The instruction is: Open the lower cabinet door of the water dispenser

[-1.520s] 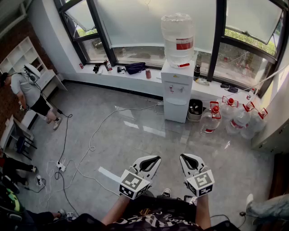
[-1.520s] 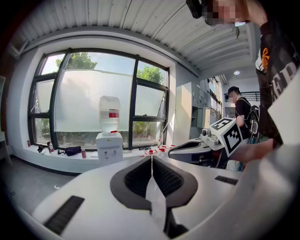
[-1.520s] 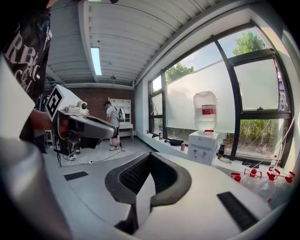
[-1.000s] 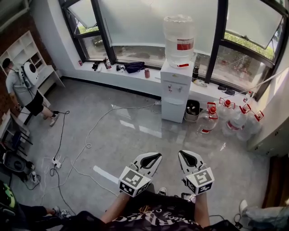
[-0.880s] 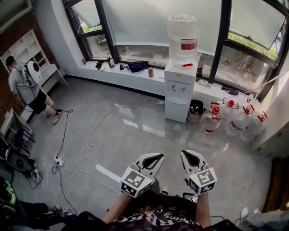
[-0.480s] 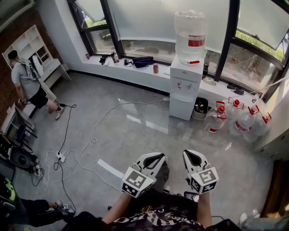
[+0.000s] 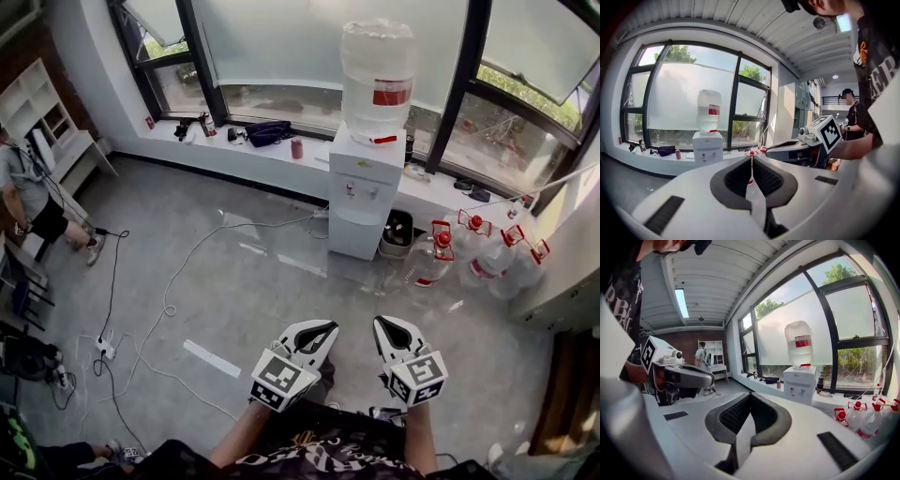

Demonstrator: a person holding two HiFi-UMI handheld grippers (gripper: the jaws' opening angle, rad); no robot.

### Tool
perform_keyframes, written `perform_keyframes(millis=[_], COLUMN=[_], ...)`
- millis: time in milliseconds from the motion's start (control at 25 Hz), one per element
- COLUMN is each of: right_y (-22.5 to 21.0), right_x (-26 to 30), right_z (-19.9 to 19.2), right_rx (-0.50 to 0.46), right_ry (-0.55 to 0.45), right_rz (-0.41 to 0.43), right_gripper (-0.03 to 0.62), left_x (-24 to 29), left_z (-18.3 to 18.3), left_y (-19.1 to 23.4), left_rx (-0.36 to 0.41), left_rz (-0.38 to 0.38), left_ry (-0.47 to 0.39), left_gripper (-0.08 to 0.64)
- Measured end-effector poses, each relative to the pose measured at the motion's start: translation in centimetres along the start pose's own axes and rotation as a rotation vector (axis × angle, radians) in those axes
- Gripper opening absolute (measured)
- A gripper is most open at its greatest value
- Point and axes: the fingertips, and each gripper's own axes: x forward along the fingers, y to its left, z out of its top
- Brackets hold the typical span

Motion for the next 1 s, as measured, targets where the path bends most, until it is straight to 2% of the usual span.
perform_keyframes(millis=[360, 680, 840, 1000], right_y=[-6.6, -11.6, -14.4, -16.7], right_x=[9.9, 16.7, 18.6, 19.5], right_z=[2.8, 4.0, 5.0, 4.9], right_rx=[0.054, 0.080, 0.065, 0.059], right_ry=[0.046, 0.085, 0.099, 0.124], right_rz=[-0.039, -0.103, -0.148, -0.169], right_gripper=[0.014, 0.015, 0.015, 0.015], left_x=[7.7, 13.1, 16.2, 18.5], left_z=[1.6, 1.7, 2.4, 2.7], left_y=[11.2, 18.4, 21.0, 21.6], left_rx=[-0.033, -0.047, -0.043, -0.058], left_rz=[-0.026, -0.083, -0.115, -0.146], left_ry=[0.041, 0.042, 0.039, 0.046], left_gripper=[0.020, 0.020, 0.020, 0.020])
